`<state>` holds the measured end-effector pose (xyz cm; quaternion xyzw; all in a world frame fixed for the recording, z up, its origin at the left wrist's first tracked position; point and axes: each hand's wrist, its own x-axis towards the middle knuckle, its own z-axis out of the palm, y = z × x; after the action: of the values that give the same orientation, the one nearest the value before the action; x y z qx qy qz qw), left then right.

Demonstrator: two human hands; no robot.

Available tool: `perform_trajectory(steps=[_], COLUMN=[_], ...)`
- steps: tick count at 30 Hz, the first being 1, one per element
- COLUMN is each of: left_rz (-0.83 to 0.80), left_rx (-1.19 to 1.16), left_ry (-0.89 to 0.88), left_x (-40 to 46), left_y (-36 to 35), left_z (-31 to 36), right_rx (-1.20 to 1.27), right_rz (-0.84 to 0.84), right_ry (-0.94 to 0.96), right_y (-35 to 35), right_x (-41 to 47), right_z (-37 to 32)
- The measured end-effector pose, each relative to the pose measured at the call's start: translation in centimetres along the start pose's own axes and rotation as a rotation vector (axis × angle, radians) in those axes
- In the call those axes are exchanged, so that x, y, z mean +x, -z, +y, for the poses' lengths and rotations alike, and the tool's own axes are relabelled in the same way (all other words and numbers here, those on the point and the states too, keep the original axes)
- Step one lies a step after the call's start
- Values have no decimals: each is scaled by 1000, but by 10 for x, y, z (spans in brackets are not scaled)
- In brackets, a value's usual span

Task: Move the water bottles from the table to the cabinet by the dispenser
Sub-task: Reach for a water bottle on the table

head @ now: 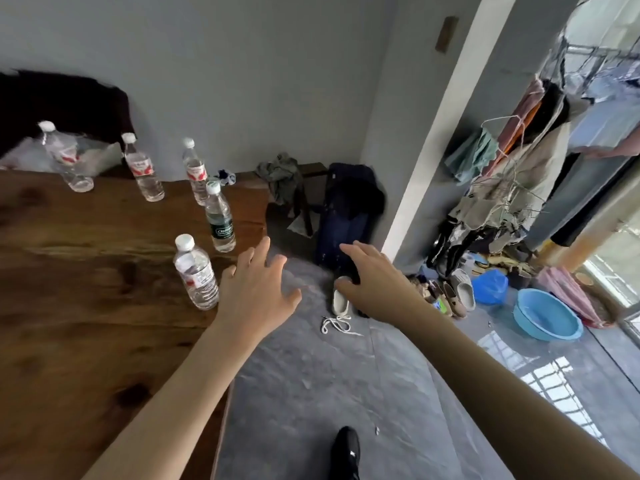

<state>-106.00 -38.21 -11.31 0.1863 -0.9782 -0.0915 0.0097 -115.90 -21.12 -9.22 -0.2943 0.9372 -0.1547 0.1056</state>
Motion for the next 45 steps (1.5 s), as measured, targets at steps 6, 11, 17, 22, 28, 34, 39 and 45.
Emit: perform_trajectory(steps=[6,11,17,22,28,34,39,45], left_rz=[-15,-13,-79,-167,-188,-234,-256,-127], left_rx=[-41,-61,-73,-104,-165,-238,-312,-669], left_ry=[160,305,484,624,707,753,825,755], left_x=[49,82,92,77,64,66,67,85], left_y=[-21,-35,-59,-78,-87,-91,-92,-108], left_z=[-15,-15,-19,-40,-73,-116,-166,-199], right_rx=[5,32,13,21,-33,-37,-33,-1], right_rz=[-108,-206,-368,-512,-597,-635,-677,-730], right_ry=[147,301,476,567,611,586,545,507], right_y=[-5,-7,-49,-86,-125,-151,-166,-186], right_x=[91,157,212,231,252,272,282,286], right_z=[-2,-8,-11,-30,-58,-81,-93,-97])
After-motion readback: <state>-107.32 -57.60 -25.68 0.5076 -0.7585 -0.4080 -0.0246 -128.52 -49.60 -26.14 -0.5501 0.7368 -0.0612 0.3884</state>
